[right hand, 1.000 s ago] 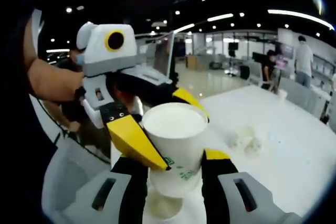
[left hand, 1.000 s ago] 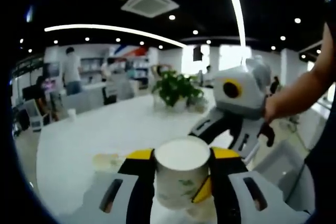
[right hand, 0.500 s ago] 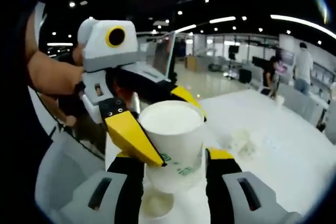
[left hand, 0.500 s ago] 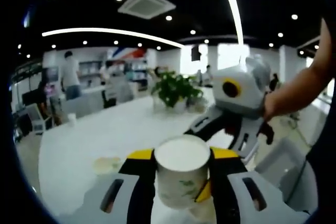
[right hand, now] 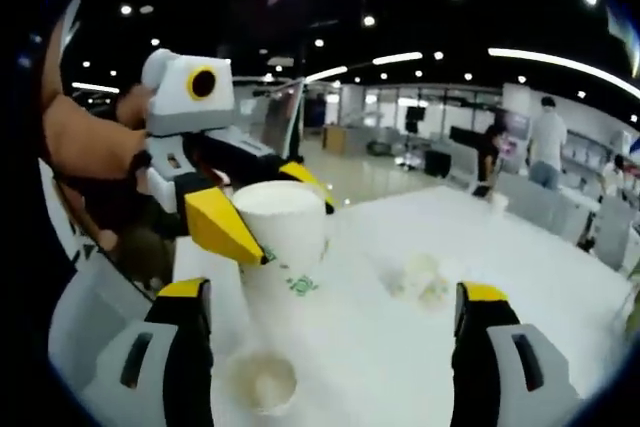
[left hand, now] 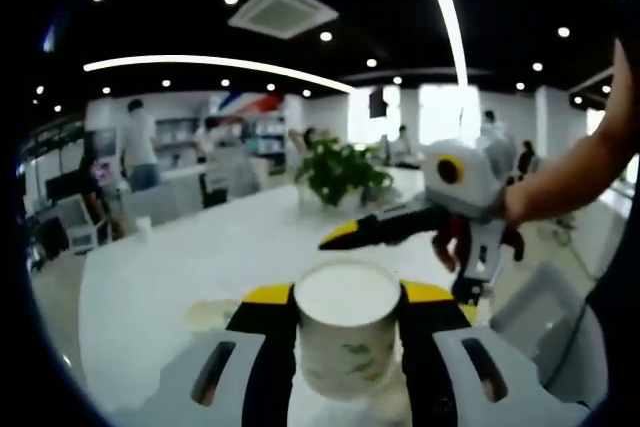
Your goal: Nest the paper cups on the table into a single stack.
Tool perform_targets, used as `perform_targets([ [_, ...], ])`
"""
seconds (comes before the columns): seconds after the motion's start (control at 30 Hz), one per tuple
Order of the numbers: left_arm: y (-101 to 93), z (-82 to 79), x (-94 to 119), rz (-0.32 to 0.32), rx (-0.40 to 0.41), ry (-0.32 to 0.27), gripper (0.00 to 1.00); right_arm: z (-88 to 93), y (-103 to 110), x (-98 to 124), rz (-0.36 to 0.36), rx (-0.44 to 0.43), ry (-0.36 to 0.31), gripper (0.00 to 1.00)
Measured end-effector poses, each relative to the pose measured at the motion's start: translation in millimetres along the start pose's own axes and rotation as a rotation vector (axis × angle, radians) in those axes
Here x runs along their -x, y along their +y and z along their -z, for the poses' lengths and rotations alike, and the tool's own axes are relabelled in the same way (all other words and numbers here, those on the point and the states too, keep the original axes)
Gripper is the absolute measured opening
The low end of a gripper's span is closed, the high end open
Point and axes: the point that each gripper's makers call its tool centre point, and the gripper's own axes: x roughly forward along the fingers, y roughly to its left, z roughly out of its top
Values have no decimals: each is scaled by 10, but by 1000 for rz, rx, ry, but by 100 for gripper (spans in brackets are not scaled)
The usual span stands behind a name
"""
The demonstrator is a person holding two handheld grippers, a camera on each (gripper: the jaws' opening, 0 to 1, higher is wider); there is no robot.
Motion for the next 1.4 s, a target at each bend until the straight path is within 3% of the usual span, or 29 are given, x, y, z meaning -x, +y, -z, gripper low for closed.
perform_targets([
  [0.33, -37, -46, 13, 8, -2, -10, 38, -20, -3, 160, 28, -28, -36, 98],
  [0.4, -55, -116, 35, 16, 15, -37, 38, -114, 9, 211, 34, -42, -88, 97],
  [0.53, -47, -220, 72, 28, 42, -93, 38, -125, 62, 265, 30, -51, -99, 89],
  [0.67, -34, -247, 76, 29, 53, -112, 38, -98, 139, 271, 14, -63, -101, 85],
  [0.83, -27, -323, 102, 30, 85, -159, 38, -32, 282, 262, -51, -118, -80, 67],
  [0.87, -22, -346, 114, 31, 96, -173, 38, -51, 370, 260, -95, -166, -90, 63],
  [1.03, -12, -384, 150, 41, 137, -212, 38, -168, 378, 260, -110, -193, -134, 63],
  [1.2, 17, -408, 176, 36, 166, -238, 38, -209, 427, 239, -132, -187, -136, 59],
  [1.4, 20, -374, 190, 47, 174, -228, 38, -250, 432, 257, -154, -205, -148, 52],
])
